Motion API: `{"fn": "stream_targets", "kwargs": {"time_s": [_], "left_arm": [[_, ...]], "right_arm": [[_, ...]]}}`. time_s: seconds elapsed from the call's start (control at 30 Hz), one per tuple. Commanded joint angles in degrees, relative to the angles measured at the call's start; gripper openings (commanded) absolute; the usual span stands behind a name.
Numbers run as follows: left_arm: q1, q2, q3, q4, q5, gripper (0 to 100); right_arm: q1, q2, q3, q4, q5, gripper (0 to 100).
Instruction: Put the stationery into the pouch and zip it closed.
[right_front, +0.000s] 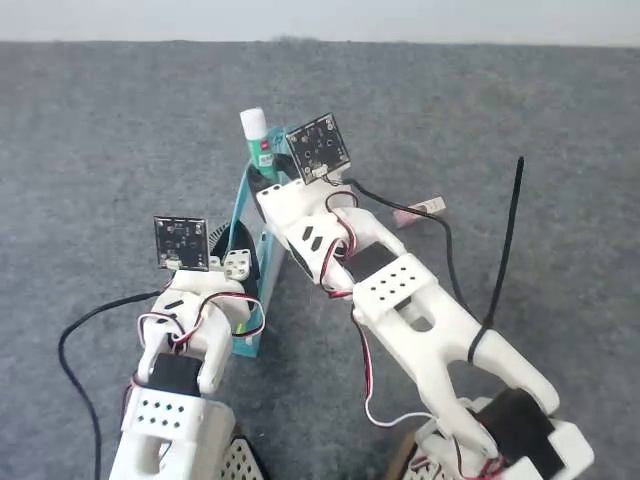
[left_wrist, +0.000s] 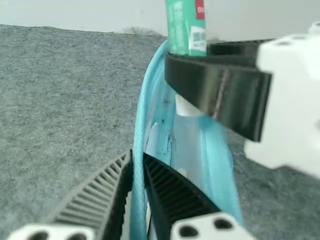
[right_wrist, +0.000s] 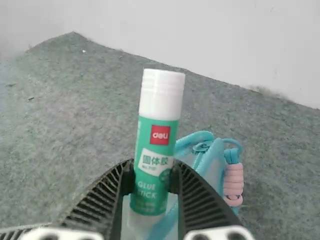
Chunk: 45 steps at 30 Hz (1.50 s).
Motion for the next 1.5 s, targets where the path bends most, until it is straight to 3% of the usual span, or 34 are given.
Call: {"fn": "stream_targets", "kwargs": {"time_s": [0.0, 0.13, 0.33, 0.77, 0.9, 1.17, 1.27, 1.37, 1.47], "left_arm": [[0.4, 0.2, 1.5, -0.4, -0.7, 1], [0.4, 0.2, 1.5, -0.4, -0.7, 1], [0.3, 0.2, 1.5, -0.4, -0.7, 1], [0.3, 0.2, 1.5, -0.4, -0.7, 1], [0.2, 0.2, 1.5, -0.4, -0.7, 1], [0.3, 0.2, 1.5, -0.4, -0.7, 1], [0.4, 0.2, 1.5, -0.4, -0.7, 1], [0.4, 0.2, 1.5, -0.3, -0.7, 1], [0.5, 0.2, 1.5, -0.2, -0.7, 1]], "right_arm": [[1.1, -0.7, -0.5, 0.3, 0.5, 1.0], [0.0, -0.7, -0.5, 0.7, 0.6, 1.7], [-1.4, -0.7, -0.5, 0.9, 0.7, 16.4], [-0.8, -1.9, -0.6, 1.1, 1.1, 15.5], [2.6, -10.4, -1.6, 9.5, 1.1, 15.5], [18.8, -33.7, -1.3, 34.2, 1.1, 15.4], [22.3, -33.7, -1.2, 38.5, 1.8, 15.0], [22.8, -28.8, -1.5, 41.0, 6.0, 6.7], [23.0, -21.7, -2.5, 41.2, 5.3, 0.8]]}}
